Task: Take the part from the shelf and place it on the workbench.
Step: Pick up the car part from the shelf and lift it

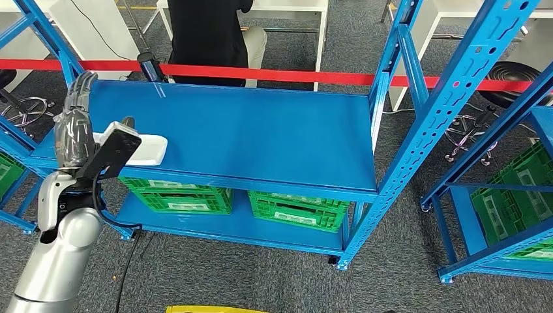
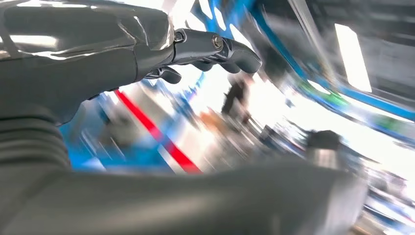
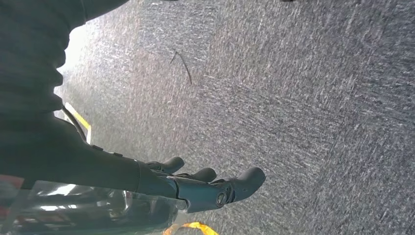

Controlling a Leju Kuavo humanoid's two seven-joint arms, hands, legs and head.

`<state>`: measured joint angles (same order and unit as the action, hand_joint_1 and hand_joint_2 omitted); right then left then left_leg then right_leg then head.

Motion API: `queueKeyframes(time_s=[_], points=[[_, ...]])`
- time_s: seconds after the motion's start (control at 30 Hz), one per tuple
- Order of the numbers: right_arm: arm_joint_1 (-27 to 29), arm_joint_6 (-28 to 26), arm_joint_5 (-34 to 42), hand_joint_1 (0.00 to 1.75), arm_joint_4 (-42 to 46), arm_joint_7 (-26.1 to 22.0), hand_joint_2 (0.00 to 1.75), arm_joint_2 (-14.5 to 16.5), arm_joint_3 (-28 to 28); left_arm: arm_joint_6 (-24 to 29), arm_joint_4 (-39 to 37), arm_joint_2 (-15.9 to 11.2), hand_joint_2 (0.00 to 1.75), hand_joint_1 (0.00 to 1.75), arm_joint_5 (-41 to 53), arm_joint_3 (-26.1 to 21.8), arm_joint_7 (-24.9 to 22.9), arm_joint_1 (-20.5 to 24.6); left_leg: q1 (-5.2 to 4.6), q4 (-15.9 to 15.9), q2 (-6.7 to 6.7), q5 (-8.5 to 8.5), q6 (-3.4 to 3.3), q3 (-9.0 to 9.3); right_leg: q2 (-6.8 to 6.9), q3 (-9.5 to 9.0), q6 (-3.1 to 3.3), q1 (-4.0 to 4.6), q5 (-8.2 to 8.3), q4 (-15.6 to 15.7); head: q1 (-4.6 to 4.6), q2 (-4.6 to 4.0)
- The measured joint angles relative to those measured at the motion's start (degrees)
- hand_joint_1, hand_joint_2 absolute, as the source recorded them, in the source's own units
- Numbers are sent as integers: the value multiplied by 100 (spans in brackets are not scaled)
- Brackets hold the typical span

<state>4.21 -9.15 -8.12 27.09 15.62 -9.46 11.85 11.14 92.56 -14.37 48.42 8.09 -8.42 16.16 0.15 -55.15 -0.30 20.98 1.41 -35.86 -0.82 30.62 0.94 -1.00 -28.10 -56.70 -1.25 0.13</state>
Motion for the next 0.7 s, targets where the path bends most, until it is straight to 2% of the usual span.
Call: queueKeyframes(time_s=[0.07,0.17,0.43,0.57,0.7], points=[[5,-1,-55,0,3,53,175,7,0,-26,11,-74,175,0,809,1,-429,-18,-3,0,-1,1,-2,0,1,0,0,-3,0,1,0,0],[7,0,-110,0,6,108,175,16,-1,-109,16,-156,175,0,1343,-2,-709,-42,-4,-1,-2,1,-3,0,4,-2,-1,-4,0,1,0,0],[39,94,-337,0,79,225,175,77,-89,-640,167,-253,175,0,2130,-68,-1099,-177,-7,-3,-3,1,-4,0,6,-3,-1,-7,0,1,0,0],[96,132,-427,0,137,262,175,113,-202,-1117,297,-301,175,0,2298,-135,-1295,-345,-6,-3,-1,3,-7,-1,5,-1,-1,-7,0,1,-1,0],[154,137,-468,0,190,292,175,134,-285,-1237,376,-336,175,0,2316,-209,-1338,-514,-6,-3,-3,5,-8,-1,6,-1,-9,-7,-6,1,-1,0]])
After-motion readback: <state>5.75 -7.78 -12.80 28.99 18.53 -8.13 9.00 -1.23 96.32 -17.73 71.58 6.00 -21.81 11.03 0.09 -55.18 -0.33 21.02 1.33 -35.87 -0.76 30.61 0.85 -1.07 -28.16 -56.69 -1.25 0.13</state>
